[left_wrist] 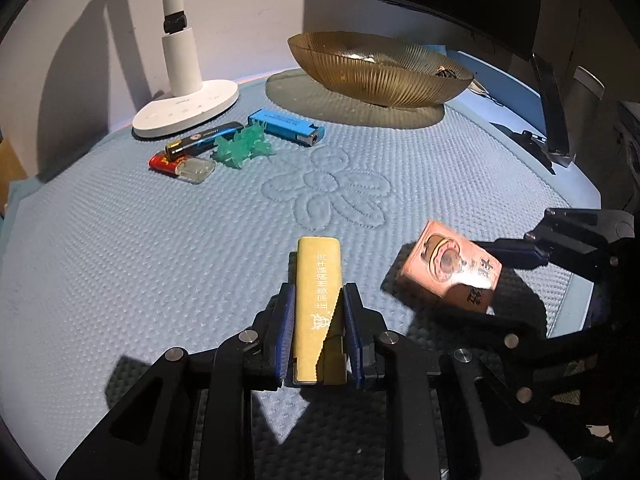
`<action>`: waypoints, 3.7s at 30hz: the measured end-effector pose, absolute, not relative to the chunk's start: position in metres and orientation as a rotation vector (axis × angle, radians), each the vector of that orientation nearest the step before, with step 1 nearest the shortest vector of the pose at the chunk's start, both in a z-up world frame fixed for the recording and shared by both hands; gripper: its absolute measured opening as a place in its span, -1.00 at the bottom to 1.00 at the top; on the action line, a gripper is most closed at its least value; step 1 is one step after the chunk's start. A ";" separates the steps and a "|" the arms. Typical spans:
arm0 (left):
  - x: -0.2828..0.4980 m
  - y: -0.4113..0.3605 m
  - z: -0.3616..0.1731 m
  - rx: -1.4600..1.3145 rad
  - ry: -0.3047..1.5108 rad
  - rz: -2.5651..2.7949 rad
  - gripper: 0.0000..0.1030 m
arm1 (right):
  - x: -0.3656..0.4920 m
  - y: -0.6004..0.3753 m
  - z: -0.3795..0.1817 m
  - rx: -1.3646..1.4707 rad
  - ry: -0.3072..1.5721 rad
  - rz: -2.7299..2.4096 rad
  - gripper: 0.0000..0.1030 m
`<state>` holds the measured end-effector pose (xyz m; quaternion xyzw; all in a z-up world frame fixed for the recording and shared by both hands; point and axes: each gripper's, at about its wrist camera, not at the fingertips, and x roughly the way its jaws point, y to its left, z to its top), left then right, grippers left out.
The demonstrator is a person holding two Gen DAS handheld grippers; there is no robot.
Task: Organize rigid objects
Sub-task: 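Carry the pink box and yellow stick over the amber bowl, then open both grippers over the amber bowl to drop the items, then move both tools back toward the lighters and blue box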
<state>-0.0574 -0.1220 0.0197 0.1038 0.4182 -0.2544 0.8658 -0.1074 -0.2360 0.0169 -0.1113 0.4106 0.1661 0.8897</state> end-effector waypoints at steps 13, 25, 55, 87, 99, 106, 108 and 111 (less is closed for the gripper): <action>0.027 -0.170 0.129 0.184 0.656 -0.579 -0.60 | -0.033 -0.378 0.129 -0.143 0.672 -0.122 -0.22; 0.134 -0.253 0.129 0.090 0.743 -0.619 -0.60 | 0.101 -0.461 0.117 -0.038 0.817 -0.296 -0.22; 0.053 -0.150 0.175 -0.037 0.628 -0.543 0.42 | 0.021 -0.441 0.161 0.137 0.737 -0.107 0.26; 0.008 -0.013 0.023 -0.090 0.820 -0.138 0.45 | -0.004 -0.251 0.003 -0.061 0.932 0.128 0.47; 0.009 -0.021 0.020 -0.048 0.827 -0.137 0.45 | -0.006 -0.259 0.001 -0.031 0.923 0.151 0.67; 0.011 -0.022 0.019 -0.039 0.839 -0.146 0.48 | 0.000 -0.253 -0.002 -0.035 0.929 0.151 0.67; 0.016 -0.022 0.017 -0.050 0.882 -0.156 0.48 | 0.002 -0.253 -0.001 -0.037 0.941 0.145 0.67; 0.027 -0.018 0.026 -0.193 0.967 -0.216 0.48 | 0.004 -0.246 0.008 -0.065 0.997 0.115 0.65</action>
